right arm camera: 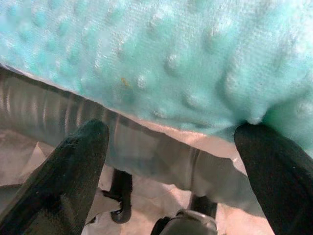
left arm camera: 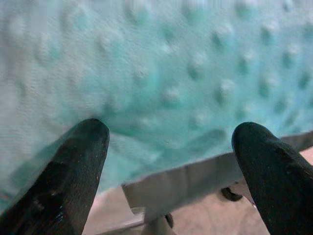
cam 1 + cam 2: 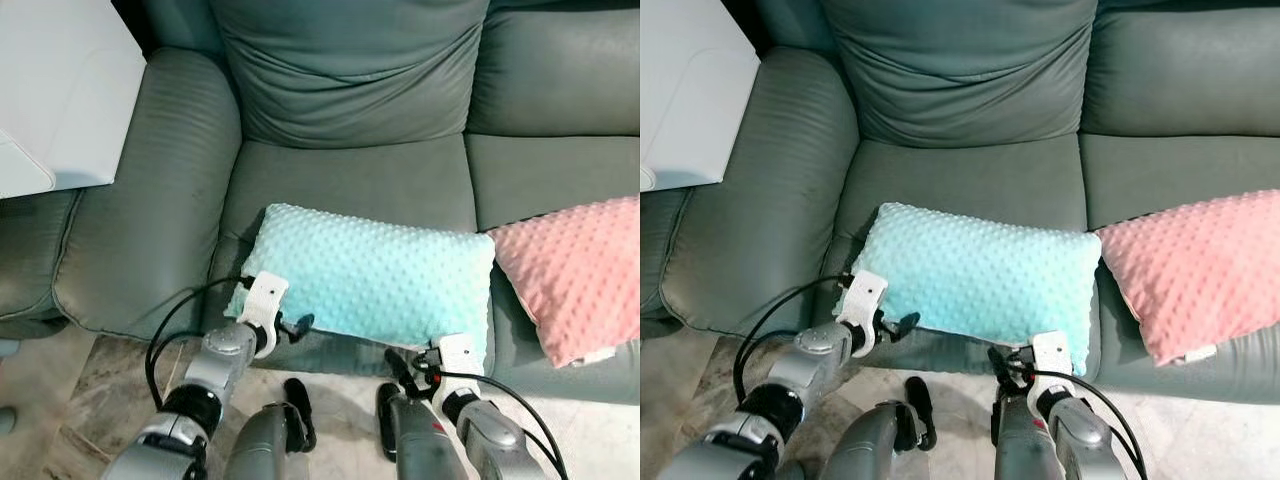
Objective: Move the pillow to the sofa
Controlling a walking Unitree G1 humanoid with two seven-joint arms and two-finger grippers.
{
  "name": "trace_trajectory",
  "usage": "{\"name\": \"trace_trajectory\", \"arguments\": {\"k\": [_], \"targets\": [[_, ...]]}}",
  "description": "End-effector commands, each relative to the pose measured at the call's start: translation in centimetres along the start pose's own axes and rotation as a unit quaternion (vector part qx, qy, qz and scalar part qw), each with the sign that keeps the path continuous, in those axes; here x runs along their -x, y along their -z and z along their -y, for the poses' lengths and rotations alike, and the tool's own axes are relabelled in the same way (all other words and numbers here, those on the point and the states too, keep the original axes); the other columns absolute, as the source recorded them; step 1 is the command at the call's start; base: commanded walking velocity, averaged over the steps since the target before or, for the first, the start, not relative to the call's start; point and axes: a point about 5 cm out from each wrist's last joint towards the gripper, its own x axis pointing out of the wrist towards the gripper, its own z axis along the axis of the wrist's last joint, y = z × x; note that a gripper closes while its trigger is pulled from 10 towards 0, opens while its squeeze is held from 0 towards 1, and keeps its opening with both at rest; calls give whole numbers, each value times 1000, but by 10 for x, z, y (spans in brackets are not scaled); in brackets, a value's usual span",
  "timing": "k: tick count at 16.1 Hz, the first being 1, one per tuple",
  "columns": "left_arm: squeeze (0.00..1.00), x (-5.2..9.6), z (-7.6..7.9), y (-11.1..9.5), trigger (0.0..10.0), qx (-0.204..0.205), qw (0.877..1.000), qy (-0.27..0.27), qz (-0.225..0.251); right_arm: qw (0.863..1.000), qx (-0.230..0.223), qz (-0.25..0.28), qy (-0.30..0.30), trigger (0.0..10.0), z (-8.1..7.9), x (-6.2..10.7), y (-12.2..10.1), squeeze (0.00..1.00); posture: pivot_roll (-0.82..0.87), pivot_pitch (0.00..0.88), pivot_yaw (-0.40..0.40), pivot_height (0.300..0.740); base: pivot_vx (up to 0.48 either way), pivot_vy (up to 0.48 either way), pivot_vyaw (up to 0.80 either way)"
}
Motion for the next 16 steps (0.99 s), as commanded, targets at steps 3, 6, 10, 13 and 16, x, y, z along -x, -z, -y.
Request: {"name": "trace_trajectory", "arguments": {"k": [3,6,10,13,16], "targets": [[0,2,-10,10,10000,12,999,-41,-8,999,9,4,31,10000,3,-1,7,0,-84,429,176,740,0,0,0],[0,0,-19,-6,10000,6,996,-81,22,999,22,26,40,10000,6,-11,-5,0,-84,429,175,740,0,0,0],[0,-1,-28,-25,10000,18,992,-112,47,997,40,40,47,10000,8,-21,-16,0,-80,437,176,740,0,0,0],[0,-1,-31,-28,10000,17,990,-128,54,996,46,48,53,10000,8,-24,-20,0,-78,439,176,740,0,0,0],[0,-1,-34,-33,10000,22,989,-134,61,996,47,60,47,10000,3,-30,-27,0,-76,439,171,740,0,0,0]]}}
